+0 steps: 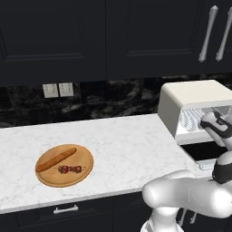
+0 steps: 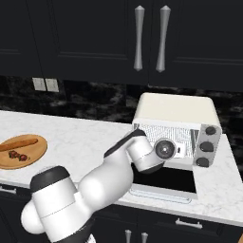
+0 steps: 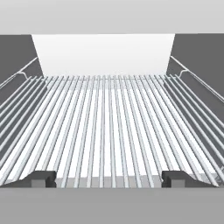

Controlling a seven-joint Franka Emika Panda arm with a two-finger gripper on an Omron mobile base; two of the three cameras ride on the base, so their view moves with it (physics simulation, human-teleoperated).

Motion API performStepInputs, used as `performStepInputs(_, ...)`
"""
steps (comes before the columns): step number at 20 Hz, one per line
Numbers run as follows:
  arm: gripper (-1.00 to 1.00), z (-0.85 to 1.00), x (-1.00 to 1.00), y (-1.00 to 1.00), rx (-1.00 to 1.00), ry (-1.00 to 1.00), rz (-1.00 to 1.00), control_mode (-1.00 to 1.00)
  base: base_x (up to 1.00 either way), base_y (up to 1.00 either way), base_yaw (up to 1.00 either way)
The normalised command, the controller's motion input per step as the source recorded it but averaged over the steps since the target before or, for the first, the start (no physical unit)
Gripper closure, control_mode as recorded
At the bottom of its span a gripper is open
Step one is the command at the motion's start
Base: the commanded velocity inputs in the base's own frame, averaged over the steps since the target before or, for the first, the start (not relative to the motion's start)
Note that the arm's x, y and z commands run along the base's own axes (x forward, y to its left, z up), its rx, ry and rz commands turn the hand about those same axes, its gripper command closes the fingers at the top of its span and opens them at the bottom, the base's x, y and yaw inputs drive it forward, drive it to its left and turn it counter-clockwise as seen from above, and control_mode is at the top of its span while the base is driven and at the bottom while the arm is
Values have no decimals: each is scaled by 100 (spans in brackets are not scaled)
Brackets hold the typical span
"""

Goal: Pick up the kebab skewer and baguette bread, and place them inside the toaster oven. Close the toaster oven door and start by setting the timer.

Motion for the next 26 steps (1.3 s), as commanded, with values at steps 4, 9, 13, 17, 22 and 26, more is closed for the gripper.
performStepInputs(4,-100,-69,-60,0,0,9,0,-100,0,0,0)
performStepInputs(9,-100,-69,-60,0,0,9,0,-100,0,0,0)
performStepInputs(13,-100,-65,-55,3,0,10,0,-100,0,0,0)
performStepInputs(17,-100,-62,-53,6,0,10,0,-100,0,0,0)
performStepInputs(22,-100,-56,-46,10,0,10,0,-100,0,0,0)
performStepInputs(26,-100,-48,-49,9,0,8,0,-100,0,0,0)
